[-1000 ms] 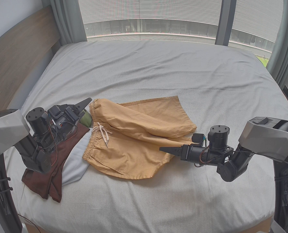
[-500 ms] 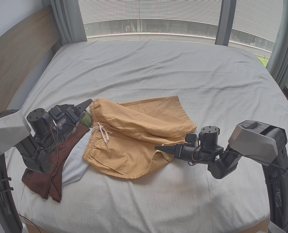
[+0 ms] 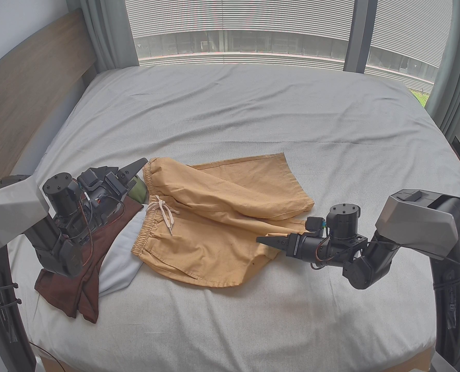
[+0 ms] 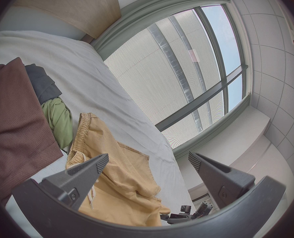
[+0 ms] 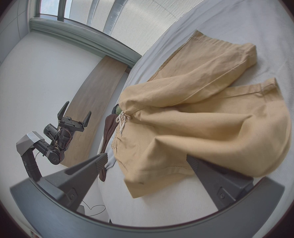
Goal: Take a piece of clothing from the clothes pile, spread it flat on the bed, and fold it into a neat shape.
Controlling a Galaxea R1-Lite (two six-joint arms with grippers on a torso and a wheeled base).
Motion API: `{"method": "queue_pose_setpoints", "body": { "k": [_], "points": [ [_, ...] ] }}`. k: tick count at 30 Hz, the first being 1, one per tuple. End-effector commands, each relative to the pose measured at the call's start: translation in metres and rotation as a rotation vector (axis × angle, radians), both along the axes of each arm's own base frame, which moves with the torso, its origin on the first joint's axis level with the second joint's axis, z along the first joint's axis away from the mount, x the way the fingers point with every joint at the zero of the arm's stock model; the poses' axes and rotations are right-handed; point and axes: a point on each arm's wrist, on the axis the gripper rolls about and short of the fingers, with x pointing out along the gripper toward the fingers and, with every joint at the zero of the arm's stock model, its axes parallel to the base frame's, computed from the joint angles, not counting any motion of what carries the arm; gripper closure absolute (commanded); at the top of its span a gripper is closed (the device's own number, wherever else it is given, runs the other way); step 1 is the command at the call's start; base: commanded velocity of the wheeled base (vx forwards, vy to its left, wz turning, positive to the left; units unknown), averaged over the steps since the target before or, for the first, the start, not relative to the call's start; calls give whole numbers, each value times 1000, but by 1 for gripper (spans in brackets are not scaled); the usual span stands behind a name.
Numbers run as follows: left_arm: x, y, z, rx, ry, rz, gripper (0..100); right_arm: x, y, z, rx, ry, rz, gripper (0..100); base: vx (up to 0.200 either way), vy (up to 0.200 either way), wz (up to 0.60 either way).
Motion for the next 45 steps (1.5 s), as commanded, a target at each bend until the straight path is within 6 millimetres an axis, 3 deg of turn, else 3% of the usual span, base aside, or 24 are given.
{"method": "queue_pose_setpoints", "body": {
  "k": [1,7,12,16,22,32,40,45],
  "points": [
    [0,0,2,-1,-5,-1,0,-16,-9,13,-10,12,-9,0,0,0,0],
    [-1,0,1,-1,-2,-1,0,-14,-7,-14,-32,59,-10,0,0,0,0],
    [0,0,1,-1,-2,1,0,-10,-2,-24,-38,52,-23,0,0,0,0],
    [0,0,1,-1,-2,1,0,-12,4,-19,-26,25,-9,0,0,0,0],
    [0,0,1,-1,-4,1,0,-18,20,14,14,-19,26,0,0,0,0],
    [0,2,1,-1,-4,4,0,-6,39,28,63,-47,45,0,0,0,0],
    [1,1,1,-1,-4,2,0,-17,29,22,37,-7,34,0,0,0,0],
    [0,1,1,-1,-4,2,0,-25,25,45,50,-37,36,0,0,0,0]
  ]
}}
